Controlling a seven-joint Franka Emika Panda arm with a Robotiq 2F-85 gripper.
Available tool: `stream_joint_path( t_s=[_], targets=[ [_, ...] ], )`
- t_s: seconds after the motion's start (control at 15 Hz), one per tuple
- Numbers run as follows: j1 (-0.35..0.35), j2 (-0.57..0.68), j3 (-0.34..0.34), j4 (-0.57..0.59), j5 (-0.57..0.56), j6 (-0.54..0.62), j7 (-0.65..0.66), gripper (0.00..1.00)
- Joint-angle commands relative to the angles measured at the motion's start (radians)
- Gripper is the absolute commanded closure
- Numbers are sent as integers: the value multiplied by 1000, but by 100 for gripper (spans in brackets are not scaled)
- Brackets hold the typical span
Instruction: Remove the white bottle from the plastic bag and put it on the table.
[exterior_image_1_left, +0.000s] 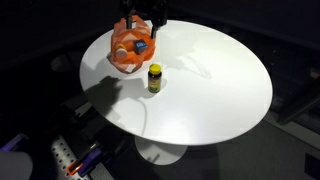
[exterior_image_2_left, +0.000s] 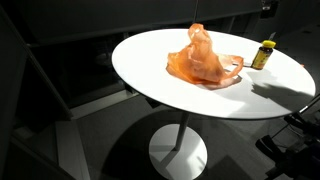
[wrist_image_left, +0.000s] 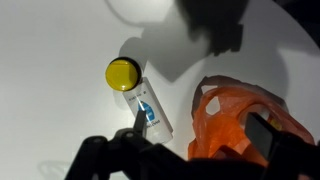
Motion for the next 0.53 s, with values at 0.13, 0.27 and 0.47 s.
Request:
stream_joint_path(
  t_s=[0.13, 0.27, 0.47],
  targets=[
    [18, -39, -12, 59, -15, -91, 91, 0],
    [16, -35, -13, 42, 0, -65, 56, 0],
    [16, -36, -14, 43, 0, -72, 56, 0]
  ],
)
